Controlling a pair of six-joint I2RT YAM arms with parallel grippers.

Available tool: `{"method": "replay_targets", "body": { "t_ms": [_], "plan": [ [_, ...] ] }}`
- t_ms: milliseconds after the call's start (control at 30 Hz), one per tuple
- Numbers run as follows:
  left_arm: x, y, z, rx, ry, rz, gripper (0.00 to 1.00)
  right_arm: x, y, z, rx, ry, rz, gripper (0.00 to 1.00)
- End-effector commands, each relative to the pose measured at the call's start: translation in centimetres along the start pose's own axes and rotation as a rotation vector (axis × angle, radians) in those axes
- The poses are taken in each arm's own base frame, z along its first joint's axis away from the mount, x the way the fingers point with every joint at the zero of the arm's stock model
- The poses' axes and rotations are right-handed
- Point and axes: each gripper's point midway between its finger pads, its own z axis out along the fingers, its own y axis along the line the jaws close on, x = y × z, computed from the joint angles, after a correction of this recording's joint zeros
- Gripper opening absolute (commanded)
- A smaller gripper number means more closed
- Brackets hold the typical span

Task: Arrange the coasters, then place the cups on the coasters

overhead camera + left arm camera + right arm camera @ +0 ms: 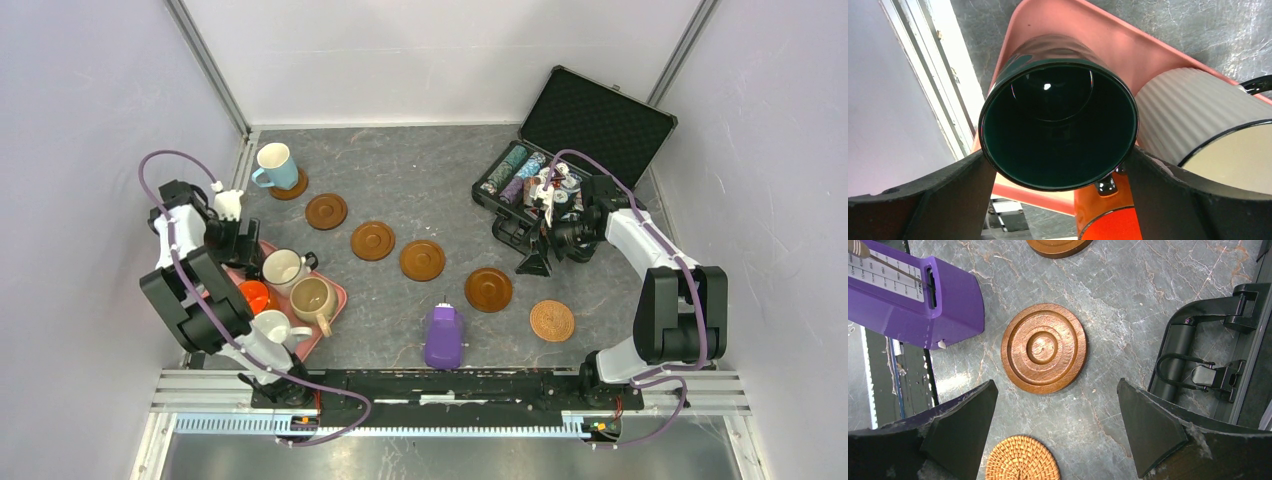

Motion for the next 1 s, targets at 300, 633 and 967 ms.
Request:
{"method": "replay_targets", "body": {
  "t_ms": [300, 633, 967],
  "plan": [
    [0.4, -1.4, -2.7, -0.191, -0.172, -0.269, 1.0, -1.2, 0.0, -0.4, 0.001, -0.028, -0.024, 0.98],
    [3.0, -2.6, -0.6, -0.188, -0.12, -0.36, 0.93, -1.3, 0.1, -0.5, 0.003, -0.028, -0.033, 0.98],
    [3.2, -1.6, 0.2, -0.217, -0.101, -0.351, 0.62, -0.9, 0.3, -0.6, 0.004, -0.016, -0.037, 0.98]
  ]
}}
